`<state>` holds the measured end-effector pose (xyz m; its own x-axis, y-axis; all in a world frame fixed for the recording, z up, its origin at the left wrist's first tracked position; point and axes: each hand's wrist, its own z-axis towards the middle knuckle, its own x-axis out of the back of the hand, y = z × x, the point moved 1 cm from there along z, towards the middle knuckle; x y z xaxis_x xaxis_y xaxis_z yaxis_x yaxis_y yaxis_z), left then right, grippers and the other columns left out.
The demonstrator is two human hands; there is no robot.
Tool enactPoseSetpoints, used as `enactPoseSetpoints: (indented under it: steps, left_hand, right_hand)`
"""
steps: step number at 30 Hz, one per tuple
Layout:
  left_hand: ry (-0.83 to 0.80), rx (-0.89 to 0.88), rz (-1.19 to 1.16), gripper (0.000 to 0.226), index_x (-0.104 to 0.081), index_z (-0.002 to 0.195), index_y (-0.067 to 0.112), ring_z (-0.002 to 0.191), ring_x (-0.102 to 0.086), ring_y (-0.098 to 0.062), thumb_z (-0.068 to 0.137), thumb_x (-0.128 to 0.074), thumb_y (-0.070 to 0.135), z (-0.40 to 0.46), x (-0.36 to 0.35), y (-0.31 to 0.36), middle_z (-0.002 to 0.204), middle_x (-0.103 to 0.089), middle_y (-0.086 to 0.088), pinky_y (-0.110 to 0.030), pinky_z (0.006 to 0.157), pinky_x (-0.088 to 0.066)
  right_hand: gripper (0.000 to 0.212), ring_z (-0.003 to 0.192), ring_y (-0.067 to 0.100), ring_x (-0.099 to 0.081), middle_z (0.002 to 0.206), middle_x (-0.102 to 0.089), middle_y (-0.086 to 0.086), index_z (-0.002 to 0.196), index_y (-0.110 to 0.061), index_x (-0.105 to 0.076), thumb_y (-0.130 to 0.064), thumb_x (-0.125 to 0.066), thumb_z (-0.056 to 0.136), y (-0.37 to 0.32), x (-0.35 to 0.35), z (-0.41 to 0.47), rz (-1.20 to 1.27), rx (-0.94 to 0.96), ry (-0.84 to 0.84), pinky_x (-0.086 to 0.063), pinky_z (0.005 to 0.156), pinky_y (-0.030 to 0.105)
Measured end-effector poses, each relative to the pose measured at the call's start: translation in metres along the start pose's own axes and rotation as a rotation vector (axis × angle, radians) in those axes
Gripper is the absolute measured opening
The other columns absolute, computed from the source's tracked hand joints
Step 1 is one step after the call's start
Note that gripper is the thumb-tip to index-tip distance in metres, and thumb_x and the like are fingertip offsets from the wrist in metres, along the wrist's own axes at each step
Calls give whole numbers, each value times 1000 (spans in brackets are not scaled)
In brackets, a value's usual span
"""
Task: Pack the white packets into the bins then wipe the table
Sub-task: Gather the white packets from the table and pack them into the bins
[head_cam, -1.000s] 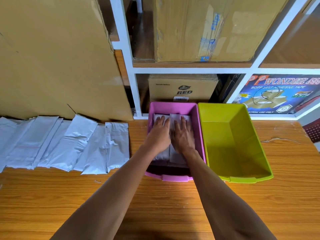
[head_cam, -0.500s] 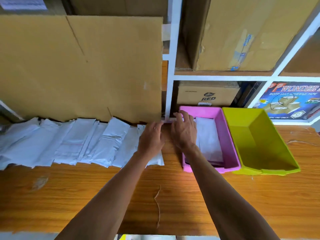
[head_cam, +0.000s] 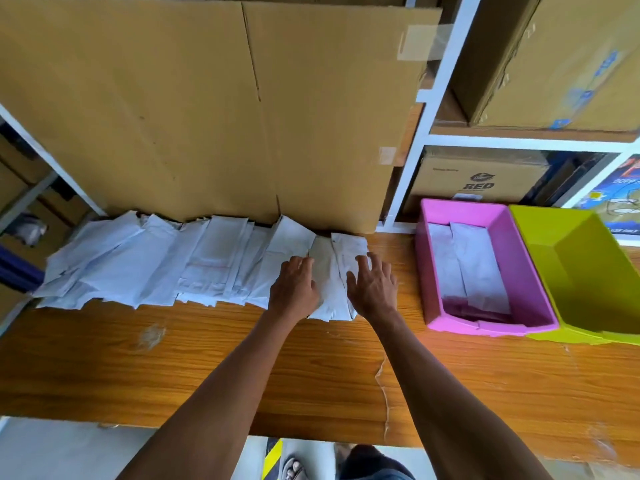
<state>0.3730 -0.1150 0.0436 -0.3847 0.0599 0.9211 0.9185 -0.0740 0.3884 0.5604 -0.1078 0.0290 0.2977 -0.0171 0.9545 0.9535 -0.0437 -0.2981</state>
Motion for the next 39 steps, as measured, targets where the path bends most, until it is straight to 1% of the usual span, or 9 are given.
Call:
enactPoseSetpoints:
  steps: [5,9,19,22,25,27,31,34,39]
  left_hand:
    - [-42,27,5,54,-40,156,19,140,-43,-28,104,-56,21,13,-15,-8,154,-44,-8,-42,97,-56]
    - [-56,4,20,50,-43,153,16,138,-45,-30,105,-55,21,27,-34,-4,153,-46,-11,-43,100,-55]
    - [-116,-34,152,59,-42,155,16,146,-38,-35,101,-56,35,59,-73,6,158,-42,-10,-53,107,-50]
    - [-137,20,153,65,-28,164,20,155,-26,-35,105,-49,38,62,-76,18,170,-27,-11,-53,119,-40]
    - [-183,33,147,75,-5,170,32,162,-4,-36,108,-38,57,58,-81,34,178,1,-7,-54,127,-22]
    - [-219,12,158,78,-1,169,37,162,6,-38,106,-39,63,52,-91,40,177,13,-4,-57,128,-16]
    - [-240,-44,171,76,-9,168,36,162,13,-38,104,-35,67,45,-101,40,177,14,-1,-60,128,-12]
    - [-219,-60,170,77,-1,168,38,162,13,-34,103,-24,73,41,-102,33,176,17,3,-60,128,-10]
    - [-192,-49,199,90,11,167,39,161,16,-41,89,-2,81,41,-102,29,175,24,0,-61,127,-11]
  right_hand:
    - [62,150,42,-24,171,-14,11,161,-34,-23,-59,-36,107,3,-26,13,-25,-3,-183,-36,116,59]
    - [65,157,48,-3,175,6,5,165,-44,-5,-63,-29,107,12,-46,29,-13,-21,-292,-16,124,68]
    - [59,157,50,-1,174,3,13,163,-35,-15,-52,-31,109,41,-70,41,-15,-119,-219,-10,123,71]
    - [66,156,54,0,174,12,12,165,-37,-6,-54,-33,108,46,-63,36,-23,-159,-227,-11,123,73]
    - [78,156,54,7,173,23,9,165,-40,9,-70,-29,103,50,-61,32,-37,-146,-264,-7,122,72]
    - [83,156,54,11,172,27,10,164,-41,14,-71,-33,102,54,-63,31,-78,-116,-294,-7,122,72]
    - [78,156,50,17,173,24,10,166,-40,9,-65,-31,104,58,-62,28,-81,-108,-324,-7,125,70]
    - [77,156,51,12,173,24,4,164,-44,10,-68,-30,103,62,-60,22,-43,-128,-303,-11,124,72]
    - [75,157,49,17,170,34,0,163,-48,15,-70,-25,103,69,-62,18,-51,-94,-276,-10,124,72]
